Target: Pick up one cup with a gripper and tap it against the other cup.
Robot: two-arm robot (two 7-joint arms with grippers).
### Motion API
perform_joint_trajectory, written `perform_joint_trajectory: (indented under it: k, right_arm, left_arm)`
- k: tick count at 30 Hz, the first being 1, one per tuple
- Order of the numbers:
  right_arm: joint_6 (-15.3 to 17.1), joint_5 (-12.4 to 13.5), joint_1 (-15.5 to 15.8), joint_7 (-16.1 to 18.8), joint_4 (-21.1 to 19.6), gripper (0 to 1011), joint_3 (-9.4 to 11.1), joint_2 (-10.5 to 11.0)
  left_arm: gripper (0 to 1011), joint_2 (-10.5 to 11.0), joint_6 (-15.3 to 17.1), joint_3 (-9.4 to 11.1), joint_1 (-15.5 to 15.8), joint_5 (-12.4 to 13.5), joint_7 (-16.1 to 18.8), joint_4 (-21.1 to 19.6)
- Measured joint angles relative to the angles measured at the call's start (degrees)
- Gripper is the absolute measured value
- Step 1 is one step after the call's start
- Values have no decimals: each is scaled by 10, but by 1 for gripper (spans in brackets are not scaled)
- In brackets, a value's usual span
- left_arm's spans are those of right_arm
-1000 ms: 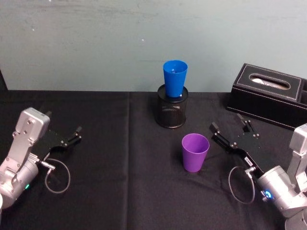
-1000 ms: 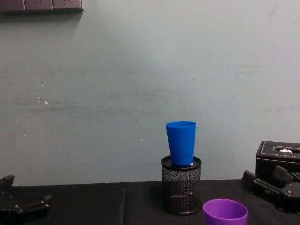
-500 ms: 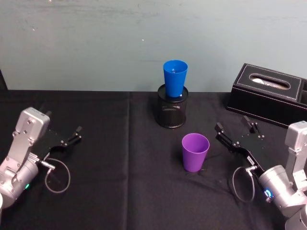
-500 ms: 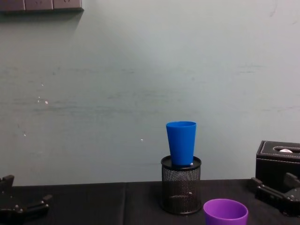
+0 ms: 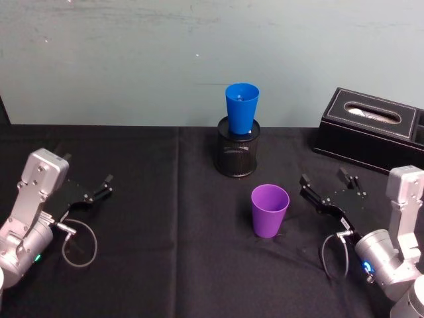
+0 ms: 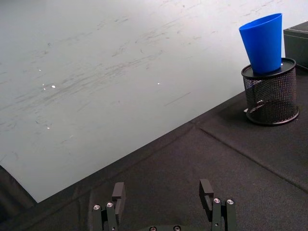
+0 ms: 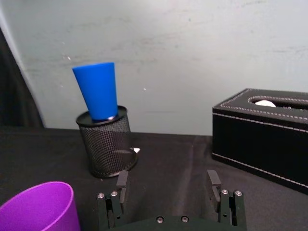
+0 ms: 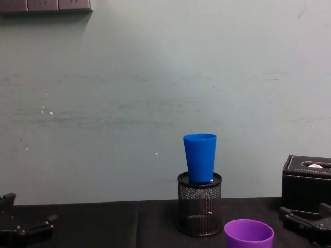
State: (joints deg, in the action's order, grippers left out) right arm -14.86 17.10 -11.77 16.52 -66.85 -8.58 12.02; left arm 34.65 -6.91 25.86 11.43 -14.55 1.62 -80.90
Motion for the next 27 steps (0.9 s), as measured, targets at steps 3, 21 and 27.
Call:
perform_joint_trajectory:
  k: [3,21,27]
  right_arm:
    - [14,-11,0,-11,-1,1003,1,-3]
    - [78,-38,-5,-19,-5,1003,4,-7]
    - [78,-34,-7,-13,-3,1003,5,-7]
  left_arm:
    - [1012,0,0,0,0,0,0,0]
    - [1011,0,0,0,0,0,0,0]
    - [1011,0,0,0,0,0,0,0]
